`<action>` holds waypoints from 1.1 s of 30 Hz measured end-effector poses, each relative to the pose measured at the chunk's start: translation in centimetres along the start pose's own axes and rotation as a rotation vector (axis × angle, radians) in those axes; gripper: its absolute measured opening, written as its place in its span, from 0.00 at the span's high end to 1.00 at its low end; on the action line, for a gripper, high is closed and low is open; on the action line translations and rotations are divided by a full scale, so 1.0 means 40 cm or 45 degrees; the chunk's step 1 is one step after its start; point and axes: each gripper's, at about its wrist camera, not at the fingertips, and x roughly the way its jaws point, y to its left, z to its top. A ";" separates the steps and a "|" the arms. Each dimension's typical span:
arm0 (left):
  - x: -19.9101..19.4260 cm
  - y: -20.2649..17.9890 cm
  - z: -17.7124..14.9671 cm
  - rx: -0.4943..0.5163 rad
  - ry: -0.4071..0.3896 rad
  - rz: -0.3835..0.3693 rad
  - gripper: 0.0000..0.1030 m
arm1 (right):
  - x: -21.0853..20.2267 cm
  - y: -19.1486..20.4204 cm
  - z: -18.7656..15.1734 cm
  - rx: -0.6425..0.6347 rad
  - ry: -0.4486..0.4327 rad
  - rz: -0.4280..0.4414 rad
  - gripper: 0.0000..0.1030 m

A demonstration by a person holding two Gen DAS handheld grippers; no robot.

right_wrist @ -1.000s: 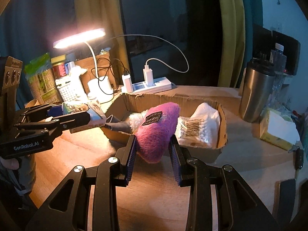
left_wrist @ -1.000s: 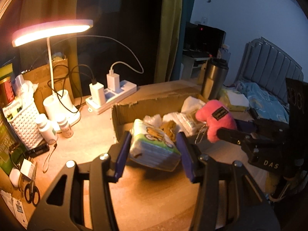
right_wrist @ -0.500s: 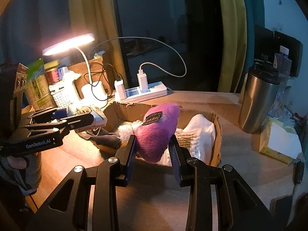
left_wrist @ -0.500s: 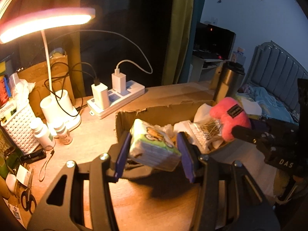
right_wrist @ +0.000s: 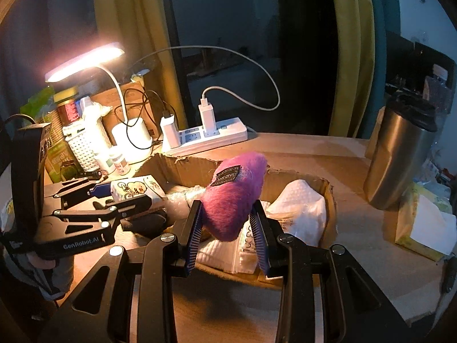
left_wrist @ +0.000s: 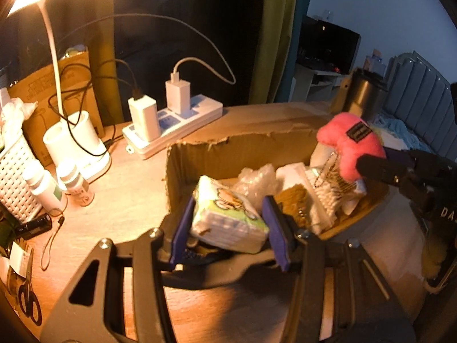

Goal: Organize soft objects
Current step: 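Lower the tissue pack and pink plush into the box and open both grippers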

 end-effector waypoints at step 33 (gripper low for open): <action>-0.002 0.002 0.002 0.017 -0.008 -0.002 0.32 | 0.103 -0.032 -0.023 0.073 0.108 -0.023 0.53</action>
